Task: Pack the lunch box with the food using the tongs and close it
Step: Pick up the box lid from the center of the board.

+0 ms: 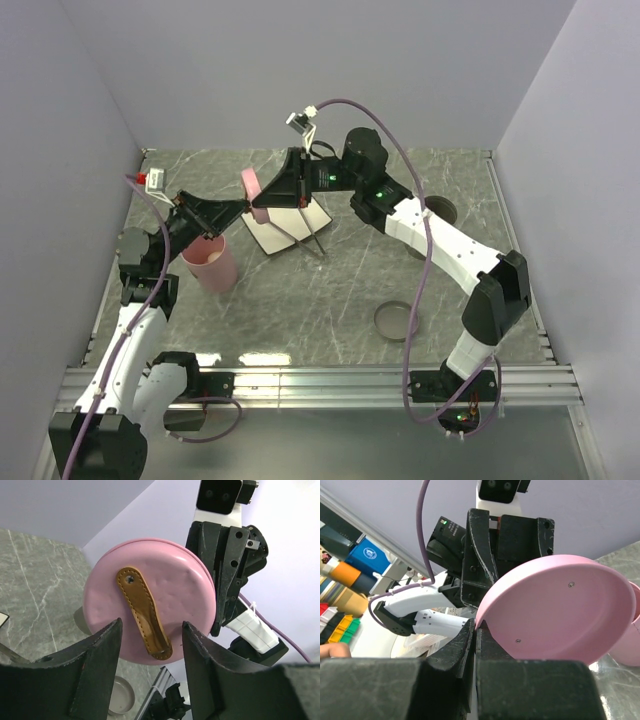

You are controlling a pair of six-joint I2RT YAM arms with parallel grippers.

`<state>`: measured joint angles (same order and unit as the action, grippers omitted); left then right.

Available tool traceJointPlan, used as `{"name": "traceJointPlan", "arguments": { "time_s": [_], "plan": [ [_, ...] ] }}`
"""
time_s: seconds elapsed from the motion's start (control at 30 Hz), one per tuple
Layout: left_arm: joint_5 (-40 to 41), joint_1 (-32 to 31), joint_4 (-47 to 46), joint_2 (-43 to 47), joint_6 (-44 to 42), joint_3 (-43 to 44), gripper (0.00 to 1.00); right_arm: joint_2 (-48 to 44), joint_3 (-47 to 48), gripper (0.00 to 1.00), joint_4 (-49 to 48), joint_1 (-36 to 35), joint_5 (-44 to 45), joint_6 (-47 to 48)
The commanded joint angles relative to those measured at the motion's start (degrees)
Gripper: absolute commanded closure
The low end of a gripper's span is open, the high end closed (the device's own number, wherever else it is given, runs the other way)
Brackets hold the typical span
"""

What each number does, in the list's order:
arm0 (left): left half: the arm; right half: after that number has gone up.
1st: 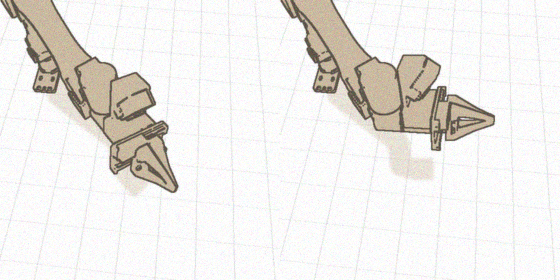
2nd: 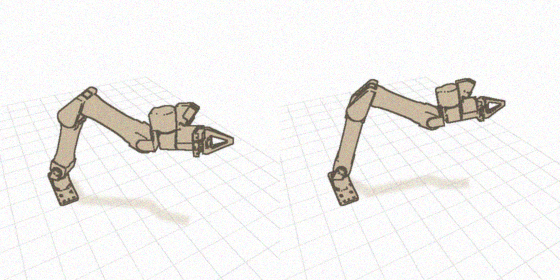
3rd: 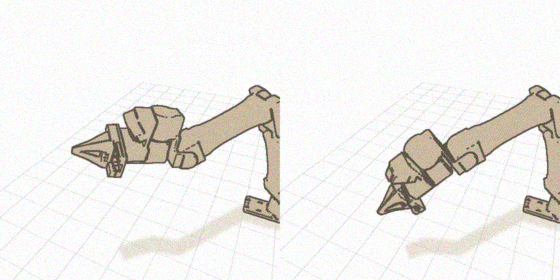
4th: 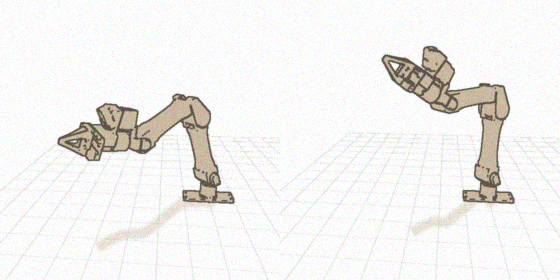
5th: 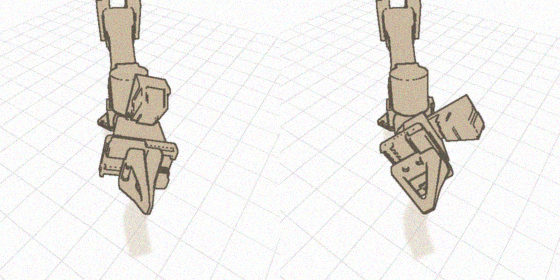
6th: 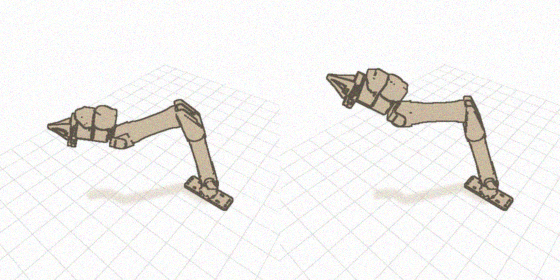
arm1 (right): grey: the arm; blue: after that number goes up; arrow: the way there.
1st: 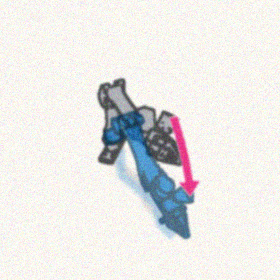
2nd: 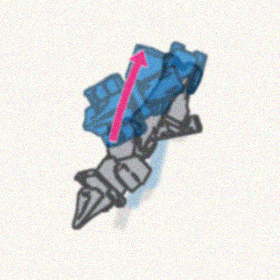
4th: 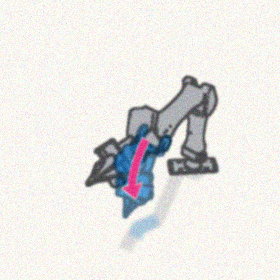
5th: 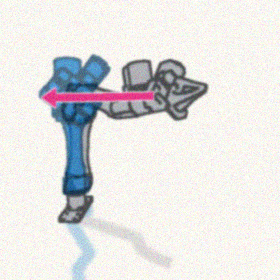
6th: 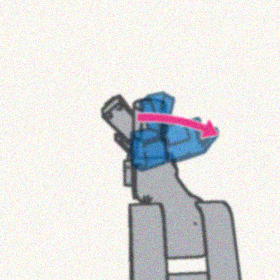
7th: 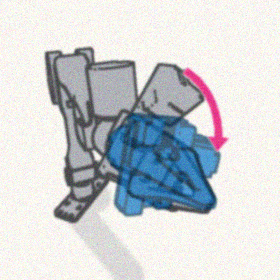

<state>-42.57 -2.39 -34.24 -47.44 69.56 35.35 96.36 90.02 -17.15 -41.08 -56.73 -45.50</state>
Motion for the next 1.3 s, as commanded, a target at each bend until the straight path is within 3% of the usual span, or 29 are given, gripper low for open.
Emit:
{"name": "traceJointPlan", "arguments": {
  "time_s": [0.0, 0.17, 0.33, 0.43, 0.47, 0.5, 0.6, 0.63, 0.73, 0.9, 1.0, 1.03, 1.1, 1.13, 1.17, 1.27],
  "plan": [
    [0.12, -0.24, -3.47, -0.02, 0.75, 0.07, 0.45, -0.03, 3.23, 1.00, -2.28, -0.67, -0.22, 0.32],
    [1.17, -0.24, -3.37, -0.20, 2.24, -0.81, 0.61, 0.15, 3.32, 1.00, -3.07, -1.11, -0.49, -0.30],
    [1.61, -0.24, -3.38, -0.81, 3.30, -0.55, 0.69, -0.47, 2.88, 1.00, -1.49, -1.90, 0.13, 1.46],
    [1.87, -0.24, -3.29, -1.08, 3.57, -0.46, 0.88, -0.12, 3.50, 1.00, -1.31, -2.16, -0.05, 1.38],
    [2.05, -0.24, -3.03, -1.08, 3.74, -0.37, 1.00, -0.03, 3.67, 1.00, -0.96, -2.16, 0.13, 1.72],
    [2.14, -0.24, -2.85, -0.90, 3.83, -0.37, 1.00, 0.06, 4.02, 1.00, -0.35, -2.16, 0.22, 2.16],
    [1.87, 0.02, -2.68, -0.46, 3.83, -0.46, 1.00, -0.03, 5.60, 0.88, 4.74, -2.16, 1.18, 6.02],
    [1.52, 0.02, -2.59, -0.29, 3.65, -0.55, 1.00, -0.29, 5.87, 0.74, 7.45, -2.08, 1.97, 7.25],
    [0.82, 0.72, -1.63, 0.42, 1.56, -0.20, 1.00, -1.17, 6.13, 0.48, 11.76, -1.73, 2.94, 11.12],
    [-0.15, 1.86, 2.85, 1.47, -2.66, 2.51, 1.00, -3.89, 4.82, 0.27, 15.82, 0.65, 4.78, 14.38],
    [0.02, 2.13, 13.55, 2.18, -11.79, 5.85, 1.00, -5.82, 3.94, 0.14, 19.40, 3.19, 6.01, 16.92],
    [0.20, 2.13, 16.98, 2.09, -18.69, 8.91, 1.00, -6.44, 3.68, 0.12, 20.48, 3.90, 6.36, 18.76],
    [1.16, 2.13, 29.80, 1.39, -26.80, 12.88, 1.00, -8.10, 2.97, 0.07, 25.20, 6.17, 8.20, 21.40],
    [2.13, 2.13, 34.02, 0.69, -35.37, 17.86, 1.00, -8.55, 2.97, 0.05, 27.32, 6.80, 8.91, 24.20],
    [3.35, 2.04, 45.37, -0.88, -39.81, 20.52, 1.00, -8.99, 3.58, 0.05, 29.43, 7.76, 9.35, 25.79],
    [9.51, 2.13, 58.46, -4.92, -55.28, 30.19, 1.00, -8.99, 5.68, 0.05, 38.92, 10.75, 9.88, 31.60]
  ]
}}
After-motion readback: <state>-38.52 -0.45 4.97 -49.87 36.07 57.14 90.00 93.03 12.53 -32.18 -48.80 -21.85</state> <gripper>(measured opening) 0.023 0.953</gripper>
